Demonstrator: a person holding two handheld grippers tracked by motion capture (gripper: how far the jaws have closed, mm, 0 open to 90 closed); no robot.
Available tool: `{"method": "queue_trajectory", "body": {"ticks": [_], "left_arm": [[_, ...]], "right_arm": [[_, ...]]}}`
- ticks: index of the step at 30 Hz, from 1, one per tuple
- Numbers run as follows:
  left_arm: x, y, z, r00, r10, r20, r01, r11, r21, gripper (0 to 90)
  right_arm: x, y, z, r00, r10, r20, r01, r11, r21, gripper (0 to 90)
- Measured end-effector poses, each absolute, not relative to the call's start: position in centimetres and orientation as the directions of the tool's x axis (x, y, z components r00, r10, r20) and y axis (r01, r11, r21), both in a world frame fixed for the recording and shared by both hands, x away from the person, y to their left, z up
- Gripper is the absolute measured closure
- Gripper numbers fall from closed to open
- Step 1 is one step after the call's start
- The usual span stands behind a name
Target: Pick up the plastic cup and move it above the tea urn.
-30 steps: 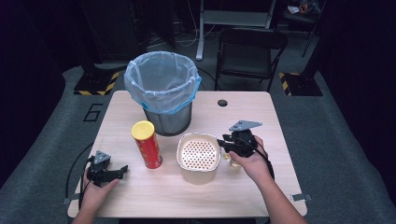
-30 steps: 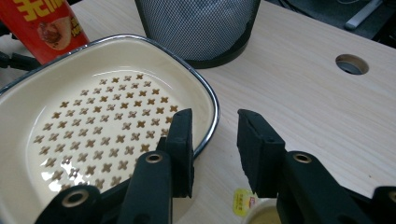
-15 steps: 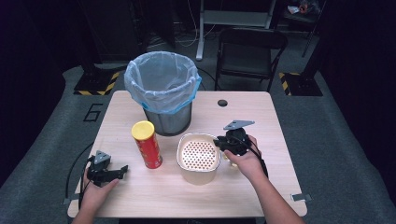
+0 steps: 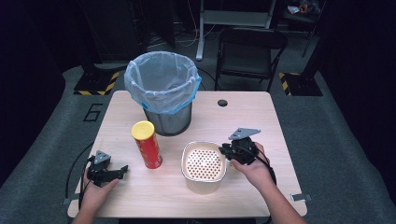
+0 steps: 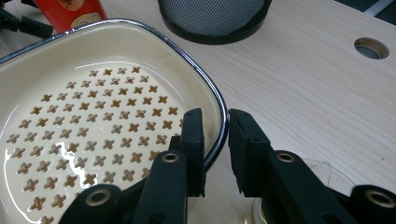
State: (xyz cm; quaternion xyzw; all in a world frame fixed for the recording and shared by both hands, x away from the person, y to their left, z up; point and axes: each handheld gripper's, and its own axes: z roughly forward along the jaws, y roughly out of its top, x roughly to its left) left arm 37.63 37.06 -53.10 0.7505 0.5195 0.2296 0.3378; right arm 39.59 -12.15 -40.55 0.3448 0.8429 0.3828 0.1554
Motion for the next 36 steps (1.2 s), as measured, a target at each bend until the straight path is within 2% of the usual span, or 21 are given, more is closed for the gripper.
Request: {"method": "queue_trajectory", "body": {"ticks": [6, 8, 9, 10, 14, 16, 17, 18, 21, 27, 36], "left_arm": [[37.6, 37.1, -53.1, 0.355, 0.935, -0.007, 0.625, -0.232, 0.746, 13.8], [37.6, 37.1, -53.1, 0.355, 0.935, -0.006, 0.625, -0.232, 0.746, 13.8], [37.6, 37.1, -53.1, 0.355, 0.935, -0.006, 0.625, -0.232, 0.746, 13.9], [37.6, 37.1, -53.1, 0.355, 0.935, -0.006, 0.625, -0.232, 0.746, 13.8], [37.6, 37.1, -53.1, 0.355, 0.935, -0.006, 0.625, -0.232, 0.746, 13.8], [37.6, 37.1, -53.1, 0.354, 0.935, -0.007, 0.625, -0.232, 0.746, 13.8], [37.6, 37.1, -53.1, 0.354, 0.935, -0.006, 0.625, -0.232, 0.746, 13.8], [37.6, 37.1, -53.1, 0.355, 0.935, -0.006, 0.625, -0.232, 0.746, 13.8], [37.6, 37.1, -53.1, 0.354, 0.935, -0.007, 0.625, -0.232, 0.746, 13.8], [37.6, 37.1, -53.1, 0.355, 0.935, -0.006, 0.625, -0.232, 0.746, 13.8], [37.6, 37.0, -53.1, 0.354, 0.935, -0.006, 0.625, -0.232, 0.745, 13.9]], "right_arm": [[38.4, -13.2, -40.6, -0.715, 0.699, 0.024, 0.473, 0.458, 0.753, 76.0], [38.3, -13.4, -40.6, -0.715, 0.699, 0.033, 0.475, 0.450, 0.756, 73.2], [38.2, -13.9, -40.4, -0.702, 0.710, 0.057, 0.481, 0.413, 0.773, 63.9], [38.2, -13.9, -40.4, -0.702, 0.710, 0.057, 0.481, 0.413, 0.773, 63.9], [38.5, -15.2, -39.9, -0.664, 0.743, 0.078, 0.483, 0.348, 0.803, 52.9], [38.7, -16.1, -39.8, -0.639, 0.767, 0.061, 0.480, 0.336, 0.810, 44.5], [38.7, -16.1, -39.8, -0.639, 0.767, 0.061, 0.480, 0.336, 0.810, 44.5], [38.9, -16.7, -40.0, -0.626, 0.778, 0.049, 0.474, 0.330, 0.816, 37.8], [39.1, -17.3, -40.6, -0.611, 0.790, 0.038, 0.481, 0.334, 0.811, 30.2], [39.2, -18.4, -42.3, -0.579, 0.815, 0.021, 0.508, 0.341, 0.791, 23.0], [38.8, -18.3, -44.7, -0.568, 0.823, 0.019, 0.527, 0.347, 0.776, 21.4]]}}
